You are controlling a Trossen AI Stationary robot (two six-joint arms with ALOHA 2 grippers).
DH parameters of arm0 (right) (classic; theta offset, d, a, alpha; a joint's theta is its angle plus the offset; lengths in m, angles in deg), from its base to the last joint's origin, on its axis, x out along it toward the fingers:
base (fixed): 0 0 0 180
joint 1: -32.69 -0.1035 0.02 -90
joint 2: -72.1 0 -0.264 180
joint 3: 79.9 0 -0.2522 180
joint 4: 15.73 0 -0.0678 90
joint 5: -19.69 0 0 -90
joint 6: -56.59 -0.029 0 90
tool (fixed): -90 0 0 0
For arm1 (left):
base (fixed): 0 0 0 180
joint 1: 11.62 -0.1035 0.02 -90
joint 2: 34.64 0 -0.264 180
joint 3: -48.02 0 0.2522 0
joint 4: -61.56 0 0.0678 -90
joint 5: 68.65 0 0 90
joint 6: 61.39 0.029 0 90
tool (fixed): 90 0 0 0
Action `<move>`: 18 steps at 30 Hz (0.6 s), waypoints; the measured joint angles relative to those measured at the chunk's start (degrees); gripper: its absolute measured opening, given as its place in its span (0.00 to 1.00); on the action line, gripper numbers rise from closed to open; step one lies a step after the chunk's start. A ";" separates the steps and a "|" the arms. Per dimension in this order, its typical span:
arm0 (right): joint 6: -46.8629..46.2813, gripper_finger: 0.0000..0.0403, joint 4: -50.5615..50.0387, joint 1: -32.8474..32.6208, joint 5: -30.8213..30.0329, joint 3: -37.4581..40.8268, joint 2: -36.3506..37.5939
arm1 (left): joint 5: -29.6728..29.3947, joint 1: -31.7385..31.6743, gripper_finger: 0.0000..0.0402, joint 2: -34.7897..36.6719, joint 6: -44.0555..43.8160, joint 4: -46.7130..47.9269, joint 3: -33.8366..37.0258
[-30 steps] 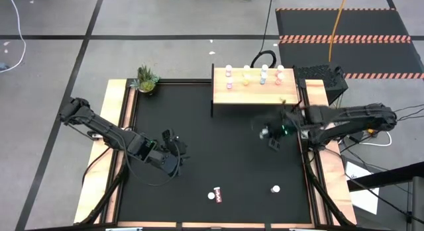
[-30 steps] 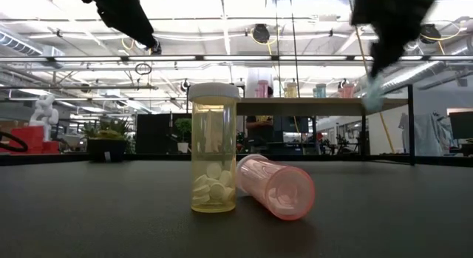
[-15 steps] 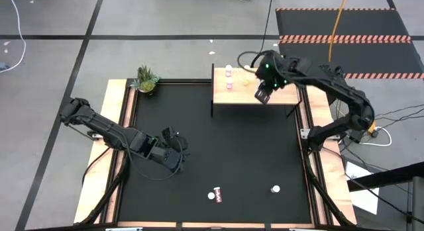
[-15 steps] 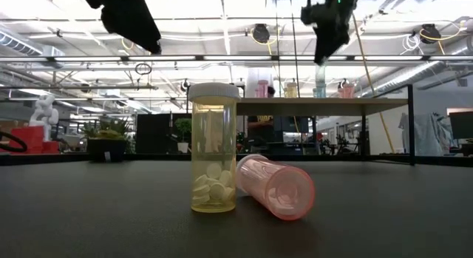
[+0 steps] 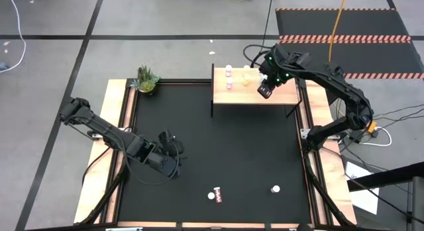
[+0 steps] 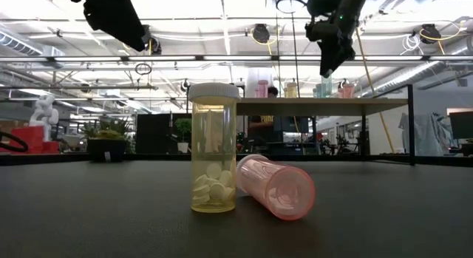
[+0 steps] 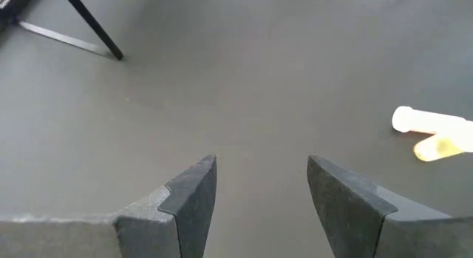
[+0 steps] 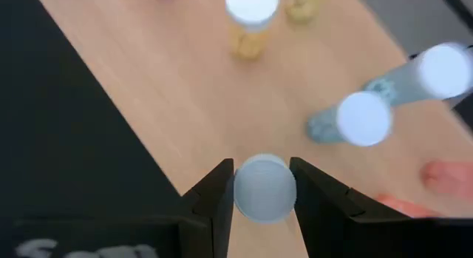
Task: Pick and place medicine bottles onto shelf by color
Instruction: Put the blue pill bottle on the shelf aligned with the other blue pill bottle
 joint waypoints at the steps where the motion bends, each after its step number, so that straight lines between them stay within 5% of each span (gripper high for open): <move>1: -0.28 0.28 0.34 0.01 0.56 0.74 0.00 | -0.22 -0.06 0.53 0.00 -0.08 0.06 0.00; 18: -0.24 0.30 1.81 0.71 0.93 2.81 0.11 | -2.64 0.01 0.53 0.00 -1.96 0.55 0.00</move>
